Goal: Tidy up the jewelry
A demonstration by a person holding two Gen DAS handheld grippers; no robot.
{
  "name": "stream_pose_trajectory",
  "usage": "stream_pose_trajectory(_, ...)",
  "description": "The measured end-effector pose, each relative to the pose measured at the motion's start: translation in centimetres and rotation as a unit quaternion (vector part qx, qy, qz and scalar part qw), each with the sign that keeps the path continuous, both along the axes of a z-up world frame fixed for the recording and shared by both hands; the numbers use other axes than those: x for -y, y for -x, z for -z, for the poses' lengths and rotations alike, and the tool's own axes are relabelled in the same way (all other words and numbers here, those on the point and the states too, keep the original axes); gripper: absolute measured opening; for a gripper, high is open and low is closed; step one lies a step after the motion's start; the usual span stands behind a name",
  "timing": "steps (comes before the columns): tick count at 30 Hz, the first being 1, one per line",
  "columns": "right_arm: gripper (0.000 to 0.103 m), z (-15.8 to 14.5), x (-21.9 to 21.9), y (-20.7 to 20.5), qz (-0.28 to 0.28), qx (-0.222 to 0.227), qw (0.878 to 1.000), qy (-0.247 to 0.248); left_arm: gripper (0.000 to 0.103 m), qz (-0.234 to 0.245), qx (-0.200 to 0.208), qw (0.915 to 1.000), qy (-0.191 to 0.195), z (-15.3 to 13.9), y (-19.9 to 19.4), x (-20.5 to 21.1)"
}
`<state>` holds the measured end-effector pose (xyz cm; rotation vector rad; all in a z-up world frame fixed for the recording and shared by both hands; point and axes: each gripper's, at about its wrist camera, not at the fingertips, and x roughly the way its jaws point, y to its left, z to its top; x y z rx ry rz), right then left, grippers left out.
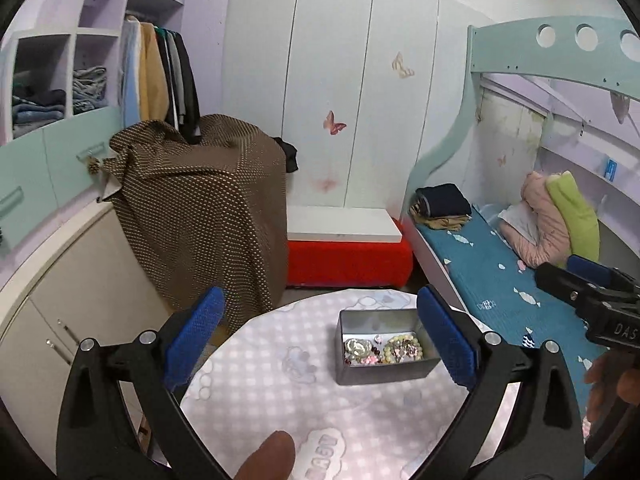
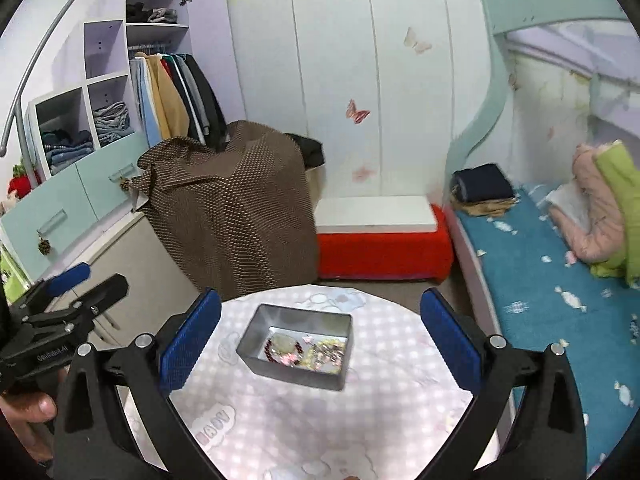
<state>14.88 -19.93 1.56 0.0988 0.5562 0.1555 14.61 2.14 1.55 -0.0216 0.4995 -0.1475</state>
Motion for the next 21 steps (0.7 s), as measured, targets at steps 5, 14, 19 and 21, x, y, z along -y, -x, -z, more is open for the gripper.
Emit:
stream_pose_trajectory(5,0.096,0.5,-0.3,3.5,0.027,0.012,0.999,0.017,0.097,-0.008,0.01,0.9999,0.002,0.0,3.7,-0.1)
stream_pose_trajectory(14,0.096,2.4,-1.0,9.9,0.074,0.017,0.996,0.04,0.098,-0.025,0.021,0.9995,0.002,0.5,10.9,-0.3)
stream_pose_trajectory(19,0.096,2.1,-2.0,12.2,0.076,0.023,0.996,0.043,0.098,-0.036,0.029,0.9989,-0.004,0.6,14.3,-0.5)
stream_pose_trajectory(21,0.096,1.7,-2.4,13.1,0.075,0.028,0.996,0.043,0.098,-0.036,0.028,0.9989,-0.003,0.6,15.4,-0.5)
